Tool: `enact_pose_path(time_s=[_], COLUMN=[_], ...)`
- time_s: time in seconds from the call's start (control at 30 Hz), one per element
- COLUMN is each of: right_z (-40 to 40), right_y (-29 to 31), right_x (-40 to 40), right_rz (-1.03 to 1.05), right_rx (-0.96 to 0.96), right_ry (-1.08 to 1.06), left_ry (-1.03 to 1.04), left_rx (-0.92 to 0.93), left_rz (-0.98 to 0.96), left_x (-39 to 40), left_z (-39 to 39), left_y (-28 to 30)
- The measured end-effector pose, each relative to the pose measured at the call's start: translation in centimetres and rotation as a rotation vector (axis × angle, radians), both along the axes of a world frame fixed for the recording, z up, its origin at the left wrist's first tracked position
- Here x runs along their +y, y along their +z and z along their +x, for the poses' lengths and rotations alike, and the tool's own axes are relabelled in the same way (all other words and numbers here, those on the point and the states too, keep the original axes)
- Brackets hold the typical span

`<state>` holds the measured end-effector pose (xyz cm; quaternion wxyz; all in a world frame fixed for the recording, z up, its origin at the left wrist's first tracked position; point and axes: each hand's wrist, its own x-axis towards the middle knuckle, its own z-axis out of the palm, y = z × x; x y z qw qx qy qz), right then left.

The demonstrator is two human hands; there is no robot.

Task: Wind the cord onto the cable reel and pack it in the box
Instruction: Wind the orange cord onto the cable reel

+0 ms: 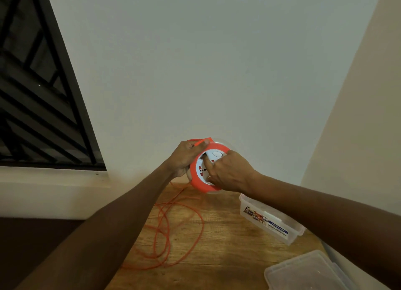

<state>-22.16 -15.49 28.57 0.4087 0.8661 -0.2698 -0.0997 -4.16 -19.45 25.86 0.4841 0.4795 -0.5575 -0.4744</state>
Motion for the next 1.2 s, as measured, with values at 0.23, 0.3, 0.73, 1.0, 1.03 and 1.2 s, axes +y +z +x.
enact_pose_path(time_s=[0.23,0.3,0.73,1.0,1.03,1.2], right_z=[-0.7,-0.8,0.0,-1.4,-1.4,-0.9], right_y=[-0.4,-0.1,0.4,-0.5,-0.3,0.3], right_x=[-1.2,-1.4,0.3,-1.3,-1.3,-1.0], right_rz=[-0.010,0.024,-0.059,0.041,0.044,0.062], right_rx=[-0.150,-0.148,0.012,0.078,0.079,0.115], right_ry=[0.061,0.104,0.125,0.199,0.200,0.157], left_ry=[0.008,0.005,0.034,-0.005,-0.011,-0.032], left_rx=[0.071,0.087,0.059,0.021,0.020,0.022], left_rz=[0.020,0.021,-0.001,0.027,0.030,0.021], left_x=[0.1,0.1,0.3,0.3,0.3,0.5], left_z=[0.3,0.6,0.7,1.9,2.0,1.2], left_y=[-0.1,0.1,0.5,-0.3,-0.4,-0.5])
